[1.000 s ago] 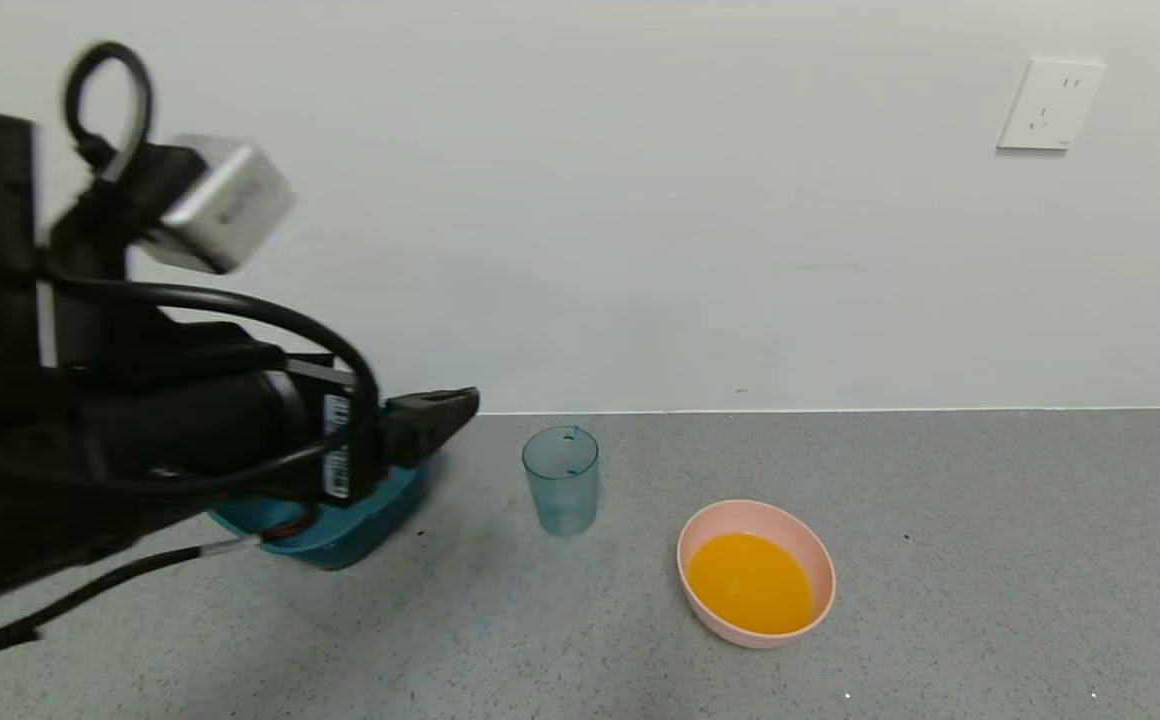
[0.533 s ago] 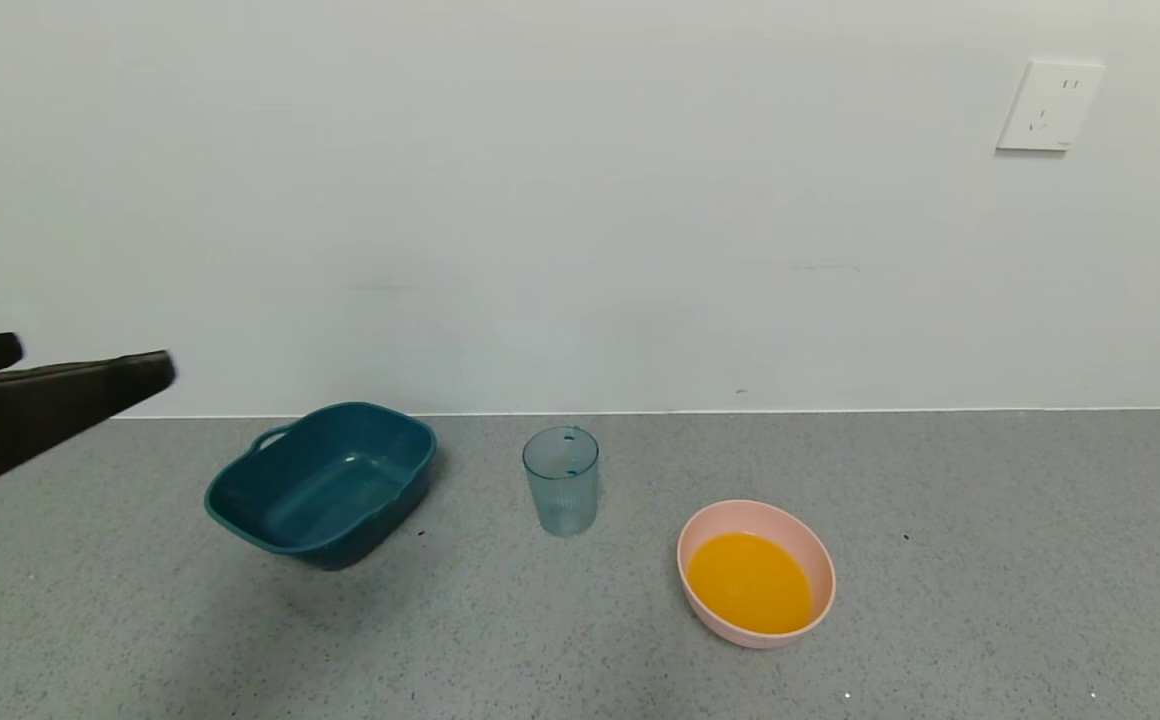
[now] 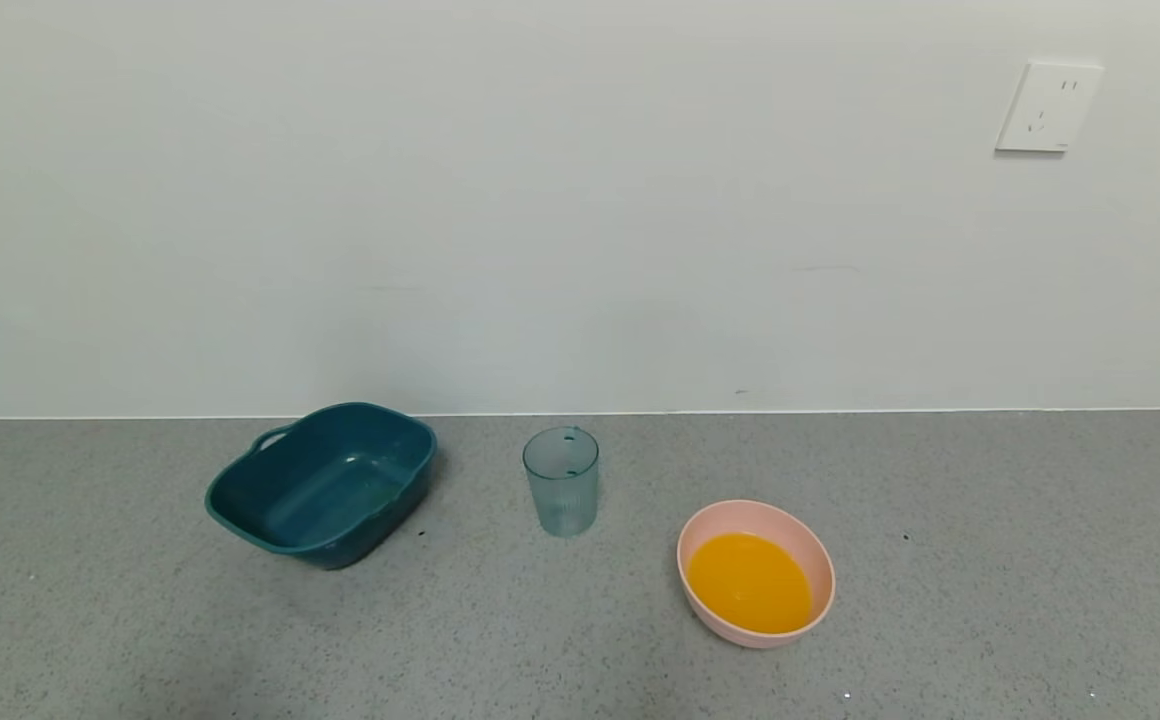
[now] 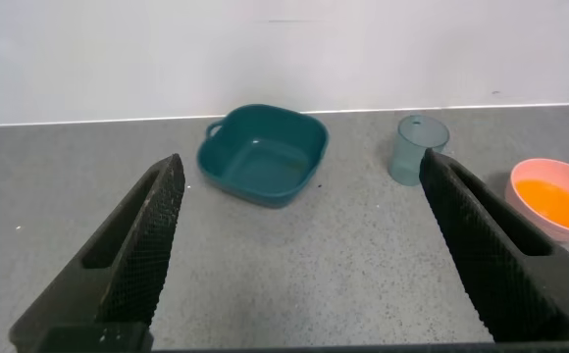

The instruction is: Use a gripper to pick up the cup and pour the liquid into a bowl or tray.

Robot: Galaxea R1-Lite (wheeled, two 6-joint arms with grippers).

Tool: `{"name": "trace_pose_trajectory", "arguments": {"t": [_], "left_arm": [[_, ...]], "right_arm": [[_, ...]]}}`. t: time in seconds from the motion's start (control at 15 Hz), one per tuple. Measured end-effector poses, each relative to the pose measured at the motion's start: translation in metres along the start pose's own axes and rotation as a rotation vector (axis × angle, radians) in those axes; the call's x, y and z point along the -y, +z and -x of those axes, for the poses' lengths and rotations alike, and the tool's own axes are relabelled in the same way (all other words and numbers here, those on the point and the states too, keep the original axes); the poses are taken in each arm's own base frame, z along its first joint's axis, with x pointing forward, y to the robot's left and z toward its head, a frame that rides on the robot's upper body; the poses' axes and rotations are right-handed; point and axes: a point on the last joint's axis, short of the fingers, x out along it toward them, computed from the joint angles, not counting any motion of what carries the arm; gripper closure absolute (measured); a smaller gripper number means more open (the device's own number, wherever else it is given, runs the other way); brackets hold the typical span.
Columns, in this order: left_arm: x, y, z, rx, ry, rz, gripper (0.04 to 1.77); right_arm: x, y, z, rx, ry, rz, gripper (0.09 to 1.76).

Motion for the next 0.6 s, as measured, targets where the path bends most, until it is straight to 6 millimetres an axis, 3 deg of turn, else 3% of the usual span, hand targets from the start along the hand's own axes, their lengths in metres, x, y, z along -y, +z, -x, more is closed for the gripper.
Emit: {"name": "trace_pose_trajectory", "arguments": {"t": [0.27,0.6], "left_arm": [[0.003,-0.021,0.035,0.088,0.084,-0.005,0.09],[0.004,-0.055,0.06,0.161,0.056,-0.004,0.09]], "right_arm": [[0.0,0.0,0.0,0.0,0.0,0.0,0.14],[0.0,0.0,0.0,0.0,0.0,0.0,0.14]]}}
